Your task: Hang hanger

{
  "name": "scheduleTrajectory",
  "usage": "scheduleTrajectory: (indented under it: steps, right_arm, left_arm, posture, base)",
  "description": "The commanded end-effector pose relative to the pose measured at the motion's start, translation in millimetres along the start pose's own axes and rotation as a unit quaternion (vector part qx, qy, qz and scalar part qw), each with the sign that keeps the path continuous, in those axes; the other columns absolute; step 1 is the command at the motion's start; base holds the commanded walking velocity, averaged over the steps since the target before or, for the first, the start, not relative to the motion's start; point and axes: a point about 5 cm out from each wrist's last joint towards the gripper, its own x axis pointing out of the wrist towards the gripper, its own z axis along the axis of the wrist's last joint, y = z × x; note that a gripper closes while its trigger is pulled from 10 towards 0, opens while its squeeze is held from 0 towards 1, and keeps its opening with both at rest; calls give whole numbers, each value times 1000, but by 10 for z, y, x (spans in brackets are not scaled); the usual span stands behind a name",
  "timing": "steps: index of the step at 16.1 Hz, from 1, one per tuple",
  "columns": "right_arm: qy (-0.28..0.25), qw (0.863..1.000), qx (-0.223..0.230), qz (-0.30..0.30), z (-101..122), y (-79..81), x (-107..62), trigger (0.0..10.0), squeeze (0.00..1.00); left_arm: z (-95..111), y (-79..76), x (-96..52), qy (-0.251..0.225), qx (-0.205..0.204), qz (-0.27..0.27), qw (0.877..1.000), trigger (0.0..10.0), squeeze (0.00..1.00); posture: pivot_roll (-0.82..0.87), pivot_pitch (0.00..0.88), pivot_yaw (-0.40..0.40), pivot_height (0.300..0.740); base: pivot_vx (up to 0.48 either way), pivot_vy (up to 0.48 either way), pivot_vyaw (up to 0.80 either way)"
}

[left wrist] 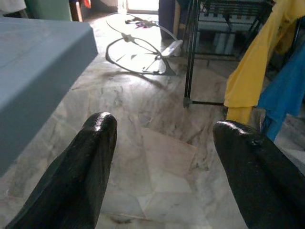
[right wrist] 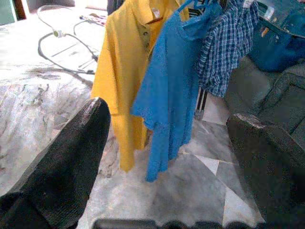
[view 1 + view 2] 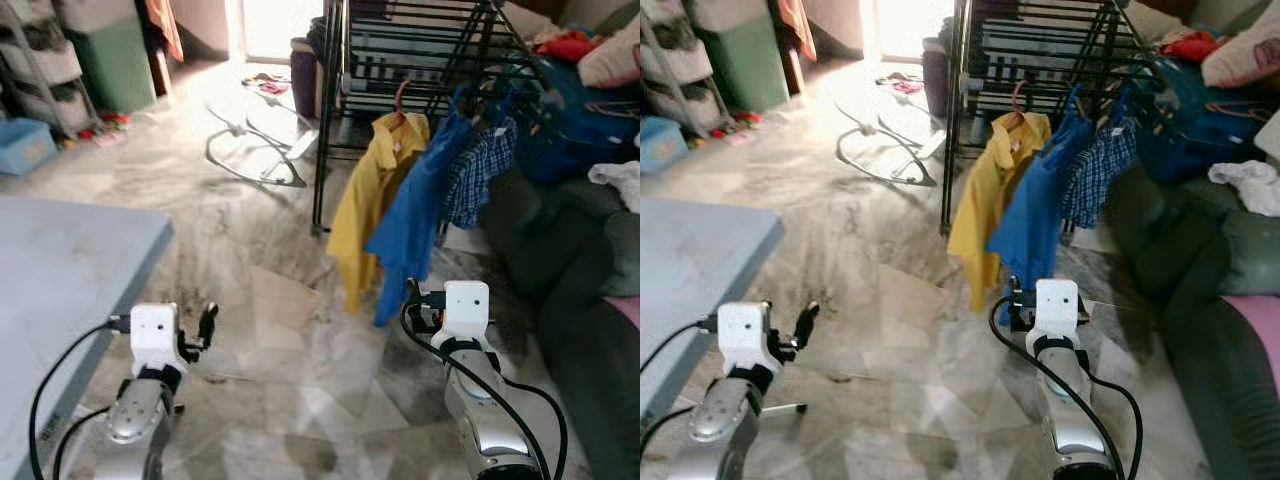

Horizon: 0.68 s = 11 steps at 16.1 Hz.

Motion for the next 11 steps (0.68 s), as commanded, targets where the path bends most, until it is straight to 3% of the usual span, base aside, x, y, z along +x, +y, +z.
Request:
scheduleTrajectory:
  steps: [1, 11]
  right_arm:
    - [-8, 1000, -4, -10, 34, -59, 20, 10000, 0]
    - [-13, 1000, 6, 17, 46, -14, 12, 10000, 0]
  left_arm:
    - [23, -72, 13, -7, 3, -13, 1000, 10000, 0]
    - [38, -108, 42, -24, -1, 16, 1000, 10000, 0]
  posture:
    - [-90, 59, -11, 740]
    - [-93, 69, -21, 740]
  base:
    - [0, 0, 0]
    - [0, 0, 0]
